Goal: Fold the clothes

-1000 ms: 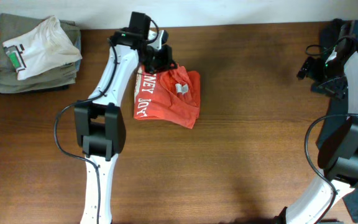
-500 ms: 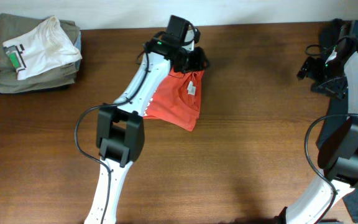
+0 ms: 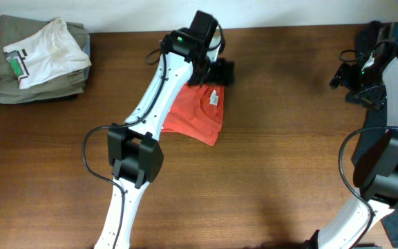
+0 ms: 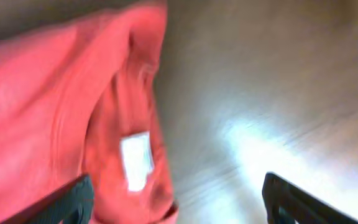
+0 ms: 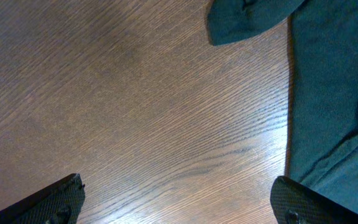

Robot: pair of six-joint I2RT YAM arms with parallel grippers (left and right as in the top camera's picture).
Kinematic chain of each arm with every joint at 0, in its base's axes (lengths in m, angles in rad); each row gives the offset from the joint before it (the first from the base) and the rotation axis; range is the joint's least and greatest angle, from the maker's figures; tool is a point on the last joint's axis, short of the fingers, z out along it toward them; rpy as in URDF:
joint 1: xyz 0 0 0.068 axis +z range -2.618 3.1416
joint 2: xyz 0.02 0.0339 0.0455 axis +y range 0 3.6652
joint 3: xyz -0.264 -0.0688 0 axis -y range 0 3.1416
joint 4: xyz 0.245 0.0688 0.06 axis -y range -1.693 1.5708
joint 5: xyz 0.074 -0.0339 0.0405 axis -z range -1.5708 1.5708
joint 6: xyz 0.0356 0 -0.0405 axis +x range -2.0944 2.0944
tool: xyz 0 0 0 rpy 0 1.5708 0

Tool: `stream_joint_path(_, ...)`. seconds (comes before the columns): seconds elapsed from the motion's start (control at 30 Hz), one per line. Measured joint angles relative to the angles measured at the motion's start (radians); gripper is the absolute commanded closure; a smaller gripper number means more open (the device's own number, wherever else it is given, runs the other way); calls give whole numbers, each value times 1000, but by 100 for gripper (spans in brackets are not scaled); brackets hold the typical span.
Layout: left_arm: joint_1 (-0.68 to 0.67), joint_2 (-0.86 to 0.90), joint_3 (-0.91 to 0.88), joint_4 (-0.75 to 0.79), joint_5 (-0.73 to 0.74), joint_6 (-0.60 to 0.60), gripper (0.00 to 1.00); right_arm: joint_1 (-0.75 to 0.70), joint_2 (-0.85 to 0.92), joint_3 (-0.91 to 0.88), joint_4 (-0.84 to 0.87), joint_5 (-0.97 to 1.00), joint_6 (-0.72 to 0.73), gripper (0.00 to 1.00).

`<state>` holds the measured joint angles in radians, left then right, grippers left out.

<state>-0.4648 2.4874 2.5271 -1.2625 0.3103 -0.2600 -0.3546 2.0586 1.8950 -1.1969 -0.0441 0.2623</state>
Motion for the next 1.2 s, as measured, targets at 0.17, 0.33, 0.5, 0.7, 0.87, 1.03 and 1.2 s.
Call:
stream_joint_path(0.17,-22,0,-130,20,-47,64,22,0,0,0,0,0,0,1)
stream_joint_path(0.33,-44,0,-253,124,-58,81,23,0,0,0,0,0,0,1)
stream_joint_path(0.5,-50,0,-299,211,-59,85,30,0,0,0,0,0,0,1)
stream_joint_path(0.7,-63,0,-293,225,-61,85,30,0,0,0,0,0,-1,1)
stream_joint_path(0.87,-78,0,-249,190,-61,85,30,0,0,0,0,0,0,1)
stream_joint_path(1.03,-81,0,-247,177,-62,85,30,0,0,0,0,0,0,1)
stream_joint_path(1.2,-119,0,-247,174,-66,85,29,0,0,0,0,0,-1,1)
